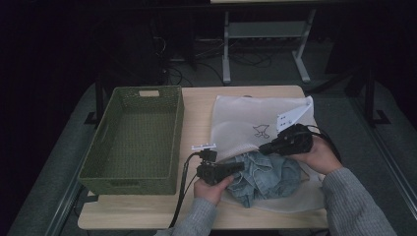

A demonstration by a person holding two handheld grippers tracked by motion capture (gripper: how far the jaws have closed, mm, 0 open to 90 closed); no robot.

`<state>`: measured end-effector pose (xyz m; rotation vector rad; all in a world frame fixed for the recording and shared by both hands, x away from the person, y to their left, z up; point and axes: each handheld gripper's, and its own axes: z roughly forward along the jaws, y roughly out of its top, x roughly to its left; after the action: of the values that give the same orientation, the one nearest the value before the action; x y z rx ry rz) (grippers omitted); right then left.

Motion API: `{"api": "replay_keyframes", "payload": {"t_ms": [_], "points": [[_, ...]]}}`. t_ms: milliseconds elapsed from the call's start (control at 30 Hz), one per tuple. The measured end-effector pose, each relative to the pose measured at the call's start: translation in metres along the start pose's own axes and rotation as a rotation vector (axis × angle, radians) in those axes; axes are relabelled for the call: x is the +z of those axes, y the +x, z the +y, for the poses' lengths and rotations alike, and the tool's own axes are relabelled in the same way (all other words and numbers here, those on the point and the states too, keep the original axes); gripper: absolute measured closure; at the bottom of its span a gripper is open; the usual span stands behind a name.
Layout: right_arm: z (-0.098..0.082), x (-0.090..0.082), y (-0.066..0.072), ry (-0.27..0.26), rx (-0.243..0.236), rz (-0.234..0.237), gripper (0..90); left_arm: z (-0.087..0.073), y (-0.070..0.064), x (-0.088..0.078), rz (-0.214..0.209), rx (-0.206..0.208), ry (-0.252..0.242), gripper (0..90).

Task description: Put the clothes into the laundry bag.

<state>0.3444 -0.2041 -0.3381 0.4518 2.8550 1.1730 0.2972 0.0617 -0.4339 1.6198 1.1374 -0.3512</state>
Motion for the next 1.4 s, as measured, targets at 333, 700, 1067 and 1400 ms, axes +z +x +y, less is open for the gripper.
{"api": "replay_keyframes", "payload": {"t_ms": [333,700,1067,1400], "points": [[-0.017,-0.013,-0.004,0.071,0.028,-0.079,65.3,-0.006,-0.008,-0.002,0.001,0.072,0.119,41.6],[-0.023,0.0,-0.003,0.131,0.014,-0.08,81.6,-0.009,-0.007,0.021,-0.029,0.029,0.135,69.1],[-0.023,-0.012,-0.003,0.068,0.034,-0.064,77.3,-0.01,-0.01,0.014,0.0,0.044,0.065,79.4],[-0.041,-0.036,-0.003,0.0,0.075,-0.095,68.4,-0.01,-0.008,0.014,0.001,0.026,0.072,78.0]]}}
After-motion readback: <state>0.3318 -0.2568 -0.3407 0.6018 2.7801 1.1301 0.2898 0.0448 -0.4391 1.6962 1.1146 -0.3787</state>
